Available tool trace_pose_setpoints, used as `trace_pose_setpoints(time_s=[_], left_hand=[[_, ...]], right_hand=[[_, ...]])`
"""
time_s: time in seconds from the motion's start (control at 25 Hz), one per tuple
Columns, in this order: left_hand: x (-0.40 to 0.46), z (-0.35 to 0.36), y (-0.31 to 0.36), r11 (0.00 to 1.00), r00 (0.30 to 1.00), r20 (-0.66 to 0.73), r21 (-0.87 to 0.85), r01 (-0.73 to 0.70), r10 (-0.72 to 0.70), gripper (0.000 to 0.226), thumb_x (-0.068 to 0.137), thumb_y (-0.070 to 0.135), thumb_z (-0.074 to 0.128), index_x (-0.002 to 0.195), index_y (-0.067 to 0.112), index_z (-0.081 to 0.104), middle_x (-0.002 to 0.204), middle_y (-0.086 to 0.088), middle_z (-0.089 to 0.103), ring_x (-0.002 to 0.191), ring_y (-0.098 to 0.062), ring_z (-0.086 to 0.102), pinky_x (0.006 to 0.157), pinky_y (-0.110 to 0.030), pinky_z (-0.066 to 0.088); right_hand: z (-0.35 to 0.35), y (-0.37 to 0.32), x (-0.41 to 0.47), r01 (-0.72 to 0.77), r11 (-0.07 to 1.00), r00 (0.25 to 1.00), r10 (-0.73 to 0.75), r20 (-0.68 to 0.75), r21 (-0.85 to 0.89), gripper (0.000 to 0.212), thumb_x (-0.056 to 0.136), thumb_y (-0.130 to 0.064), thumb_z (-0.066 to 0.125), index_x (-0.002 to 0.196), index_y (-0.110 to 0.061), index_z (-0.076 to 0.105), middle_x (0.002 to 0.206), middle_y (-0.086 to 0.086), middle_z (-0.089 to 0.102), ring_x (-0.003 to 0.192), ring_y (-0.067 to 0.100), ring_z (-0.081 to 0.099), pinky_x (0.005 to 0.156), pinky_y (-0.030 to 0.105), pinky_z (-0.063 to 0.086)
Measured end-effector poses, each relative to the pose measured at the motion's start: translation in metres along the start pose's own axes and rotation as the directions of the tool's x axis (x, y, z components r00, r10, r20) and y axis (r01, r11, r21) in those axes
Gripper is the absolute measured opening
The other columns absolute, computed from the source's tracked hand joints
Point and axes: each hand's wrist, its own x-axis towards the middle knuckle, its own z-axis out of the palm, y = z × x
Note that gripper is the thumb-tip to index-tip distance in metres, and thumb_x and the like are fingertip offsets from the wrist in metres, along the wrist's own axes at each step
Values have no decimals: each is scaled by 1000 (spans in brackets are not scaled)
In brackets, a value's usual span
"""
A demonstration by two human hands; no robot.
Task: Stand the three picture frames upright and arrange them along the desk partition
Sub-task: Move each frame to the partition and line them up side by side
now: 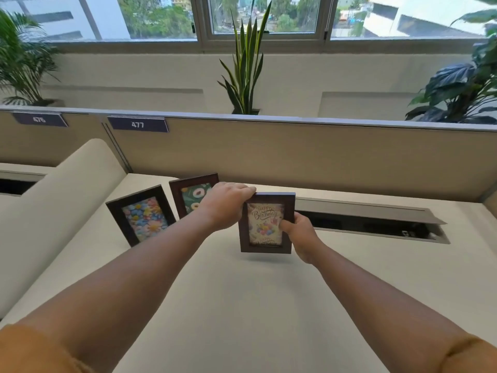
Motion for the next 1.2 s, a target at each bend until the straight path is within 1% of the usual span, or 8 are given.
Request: trace_pose_setpoints(time_s=[0.2, 0.44, 0.6, 0.84, 0.96, 1.04, 1.12, 1.2], left_hand=[[39, 24, -48, 995, 997, 62, 88, 44, -50, 56, 88, 0, 50, 140, 19, 57, 134, -1, 68, 123, -25, 62, 105, -37, 38], [62, 47, -86, 990, 993, 57, 98, 97, -103, 66, 83, -5, 48, 145, 18, 53, 133, -3, 67, 124, -25, 61, 107, -38, 36], [72, 52, -99, 988, 988, 65, 79, 136, -141, 64, 86, -5, 49, 145, 19, 52, 135, -5, 65, 127, -27, 59, 108, -41, 36], [79, 55, -107, 987, 988, 44, 65, 146, -149, 69, 88, -6, 44, 151, 23, 46, 138, -6, 64, 121, -30, 62, 103, -40, 40], [80, 59, -109, 987, 987, 41, 47, 156, -158, 69, 89, -5, 45, 152, 23, 45, 137, -7, 64, 119, -33, 63, 102, -41, 41], [80, 61, -108, 987, 988, 41, 57, 149, -151, 70, 88, -4, 46, 153, 21, 42, 140, -7, 62, 123, -32, 60, 106, -42, 38], [76, 64, -106, 985, 986, 39, 69, 156, -159, 72, 88, -3, 49, 156, 20, 37, 149, -7, 56, 135, -30, 53, 113, -42, 32], [68, 64, -98, 984, 986, 21, 64, 166, -168, 72, 94, 3, 51, 160, 20, 29, 160, -8, 45, 147, -28, 40, 121, -43, 25]], right_hand=[[20, -2, 63, -28, 1000, 1000, 28, 6, 2, 22, 101, -2, 57, 110, -20, 67, 98, -3, 79, 79, 8, 79, 53, 22, 60], [38, 1, 115, -48, 998, 999, 47, 14, 27, 24, 100, -2, 59, 120, -13, 64, 108, 6, 78, 88, 20, 79, 64, 34, 64], [46, 0, 134, -24, 1000, 1000, 24, 6, 8, 23, 97, -2, 62, 116, -13, 66, 100, 1, 79, 79, 16, 80, 56, 29, 62], [45, -3, 152, -26, 999, 1000, 26, 11, -19, 22, 98, -3, 61, 106, -23, 67, 83, -10, 82, 77, 11, 80, 53, 25, 61], [45, -4, 155, -31, 1000, 999, 31, 14, -3, 22, 98, -4, 61, 107, -23, 67, 82, -12, 82, 76, 10, 79, 52, 24, 60], [46, -5, 150, -34, 999, 999, 34, -4, -12, 22, 98, -5, 61, 107, -24, 66, 81, -13, 81, 77, 11, 79, 50, 21, 59], [46, -2, 146, -29, 999, 999, 28, -18, -43, 27, 96, -2, 63, 113, -23, 64, 89, -10, 81, 90, 17, 78, 50, 19, 58], [45, -7, 132, 0, 992, 1000, -3, -28, -123, 44, 94, -2, 65, 134, -20, 55, 116, 1, 74, 108, 23, 71, 58, 23, 61]])
